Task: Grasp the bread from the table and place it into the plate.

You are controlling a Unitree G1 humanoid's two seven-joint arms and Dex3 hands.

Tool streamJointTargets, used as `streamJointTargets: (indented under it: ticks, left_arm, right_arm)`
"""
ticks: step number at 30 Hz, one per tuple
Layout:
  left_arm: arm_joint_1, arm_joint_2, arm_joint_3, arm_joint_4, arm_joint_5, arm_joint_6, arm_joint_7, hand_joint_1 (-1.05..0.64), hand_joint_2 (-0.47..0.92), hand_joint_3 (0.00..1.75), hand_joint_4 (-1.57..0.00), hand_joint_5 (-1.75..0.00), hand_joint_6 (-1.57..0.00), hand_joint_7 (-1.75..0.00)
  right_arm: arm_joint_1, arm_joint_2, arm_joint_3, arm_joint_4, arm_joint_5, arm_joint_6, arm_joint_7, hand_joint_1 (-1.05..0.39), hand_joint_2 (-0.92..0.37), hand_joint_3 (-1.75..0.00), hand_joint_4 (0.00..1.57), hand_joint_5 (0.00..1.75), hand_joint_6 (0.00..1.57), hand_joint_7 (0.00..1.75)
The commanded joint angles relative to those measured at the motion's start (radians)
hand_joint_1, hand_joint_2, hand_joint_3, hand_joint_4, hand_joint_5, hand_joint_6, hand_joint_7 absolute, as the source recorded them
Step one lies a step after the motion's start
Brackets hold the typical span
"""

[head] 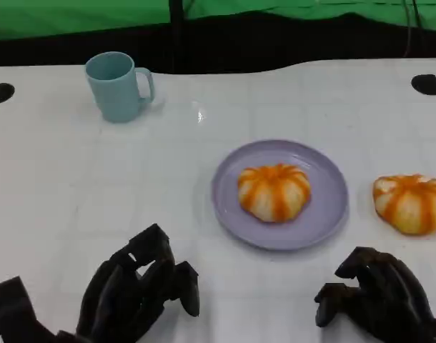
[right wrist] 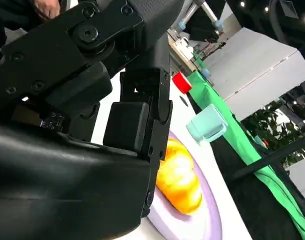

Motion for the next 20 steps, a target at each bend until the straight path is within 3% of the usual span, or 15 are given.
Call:
streamJointTargets:
  ticks: [1,20]
  left_arm:
    - [-0.02,0.005,0.026,0.021,-0.003,0.0,-0.036,-0.76,0.92,0.18,-0.93,-1.75,-0.71,-1.75]
    - [-0.066,-0.006,0.081,0.083,0.004,0.005,-0.088,-0.74,0.92,0.16,-0.92,-1.75,-0.69,-1.75]
  right_arm:
    - [-0.012,-0.019,-0.017,0.012,0.008,-0.006,0.009,-1.05,-0.72,0.0,1.57,0.74,1.57,0.39]
    - [-0.035,-0.011,-0.025,0.054,-0.008,-0.026,0.019,-1.05,-0.73,0.0,1.57,0.74,1.57,0.36]
